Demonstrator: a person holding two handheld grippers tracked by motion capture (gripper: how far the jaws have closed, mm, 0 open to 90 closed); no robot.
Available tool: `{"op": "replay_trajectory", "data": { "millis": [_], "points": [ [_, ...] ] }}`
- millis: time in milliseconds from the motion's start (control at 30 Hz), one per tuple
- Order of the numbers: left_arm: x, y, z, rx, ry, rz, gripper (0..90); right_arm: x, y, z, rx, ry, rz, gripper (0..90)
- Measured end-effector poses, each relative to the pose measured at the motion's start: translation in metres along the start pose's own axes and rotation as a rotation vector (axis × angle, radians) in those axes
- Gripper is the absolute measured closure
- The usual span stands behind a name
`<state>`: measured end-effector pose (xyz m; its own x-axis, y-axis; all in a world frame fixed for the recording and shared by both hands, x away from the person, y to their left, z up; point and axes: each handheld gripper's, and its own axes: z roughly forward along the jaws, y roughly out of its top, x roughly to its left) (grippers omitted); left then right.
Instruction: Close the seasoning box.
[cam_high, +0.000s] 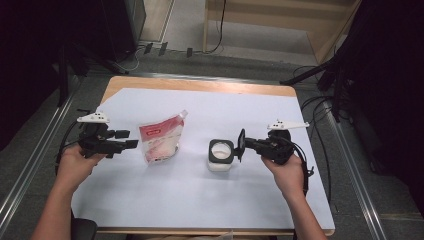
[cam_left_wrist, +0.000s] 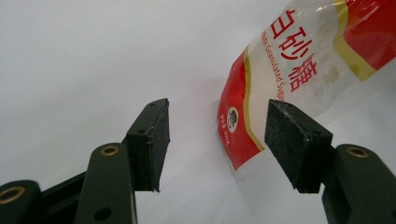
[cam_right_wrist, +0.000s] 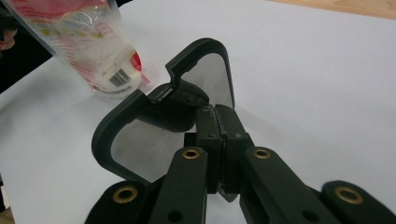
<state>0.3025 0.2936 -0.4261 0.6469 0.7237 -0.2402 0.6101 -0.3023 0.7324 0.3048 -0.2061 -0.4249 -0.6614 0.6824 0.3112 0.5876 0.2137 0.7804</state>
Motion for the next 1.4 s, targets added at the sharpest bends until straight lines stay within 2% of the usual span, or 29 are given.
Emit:
{"op": "replay_trajectory", "data": {
  "millis": [400,833,1400],
  "points": [
    [0.001,0.0,0.0,-0.001,0.0,-0.009,41.2,0.01,0.005,0.005,-0.016,0.009,-0.03,89.5],
    [0.002,0.0,0.001,0.013,-0.005,-0.006,40.8,0.018,0.003,0.011,-0.024,0.02,-0.034,89.3],
    [0.001,-0.001,0.002,0.015,-0.01,-0.011,40.3,0.031,-0.002,0.027,0.022,0.053,-0.073,88.6]
  ]
}}
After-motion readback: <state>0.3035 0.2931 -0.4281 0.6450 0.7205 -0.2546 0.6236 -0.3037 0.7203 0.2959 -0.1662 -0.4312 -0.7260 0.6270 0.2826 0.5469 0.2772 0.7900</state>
